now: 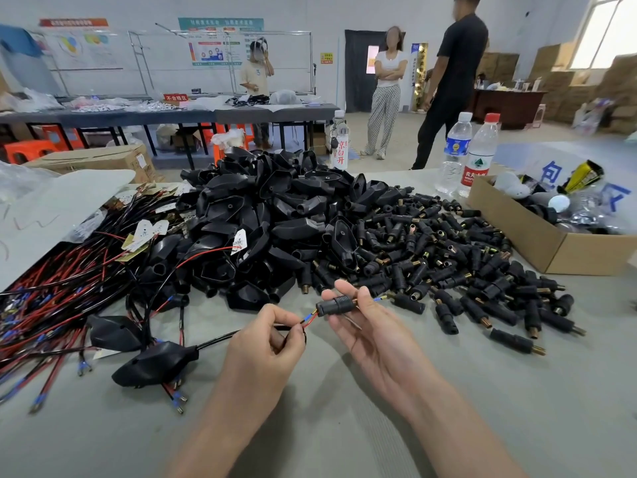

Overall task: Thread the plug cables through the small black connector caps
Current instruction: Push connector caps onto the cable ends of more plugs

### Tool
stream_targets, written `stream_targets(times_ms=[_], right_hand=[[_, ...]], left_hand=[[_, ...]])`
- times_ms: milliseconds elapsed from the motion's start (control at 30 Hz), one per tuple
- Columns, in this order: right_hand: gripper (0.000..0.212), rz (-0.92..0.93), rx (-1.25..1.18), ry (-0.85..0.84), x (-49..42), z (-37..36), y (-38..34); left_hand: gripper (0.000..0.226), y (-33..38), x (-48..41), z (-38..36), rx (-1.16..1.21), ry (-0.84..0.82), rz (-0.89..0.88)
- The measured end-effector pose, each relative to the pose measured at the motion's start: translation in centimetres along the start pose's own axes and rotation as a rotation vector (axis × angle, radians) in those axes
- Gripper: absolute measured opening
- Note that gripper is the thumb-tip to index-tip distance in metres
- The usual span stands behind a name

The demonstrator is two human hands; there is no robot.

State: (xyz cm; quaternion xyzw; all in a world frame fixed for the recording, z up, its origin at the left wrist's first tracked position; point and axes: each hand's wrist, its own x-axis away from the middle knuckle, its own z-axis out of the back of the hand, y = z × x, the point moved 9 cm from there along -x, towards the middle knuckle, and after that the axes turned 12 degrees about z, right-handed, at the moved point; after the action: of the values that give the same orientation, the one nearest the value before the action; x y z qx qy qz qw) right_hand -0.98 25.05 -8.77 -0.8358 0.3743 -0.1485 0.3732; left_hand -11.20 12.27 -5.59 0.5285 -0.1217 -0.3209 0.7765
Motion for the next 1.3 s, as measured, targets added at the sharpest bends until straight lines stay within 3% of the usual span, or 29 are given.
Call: stream_targets(times_ms=[533,900,1000,1300], right_hand=[[0.036,0.035,0.01,-0.004,-0.4,0.4,0.1],[0.034,0.107,0.094,-0.034,-0.5,0.2,-0.1],[0.035,0.126,0.116,-0.04,-0.6,0.1,0.0],[0.043,0.206,0.239,-0.081,-0.1,-0.6,-0.5]], left_hand=[[0.023,0.4,0.2,0.1,-0.137,0.064,-0.132],[0.001,1.0,0.8,0.6,-0.209,0.132,-0.125],[0.006,1.5,1.2,0.7,-0.247,0.154,-0.155],[0.007,0.6,0.4,0.7,-0.077,0.155,-0.097]])
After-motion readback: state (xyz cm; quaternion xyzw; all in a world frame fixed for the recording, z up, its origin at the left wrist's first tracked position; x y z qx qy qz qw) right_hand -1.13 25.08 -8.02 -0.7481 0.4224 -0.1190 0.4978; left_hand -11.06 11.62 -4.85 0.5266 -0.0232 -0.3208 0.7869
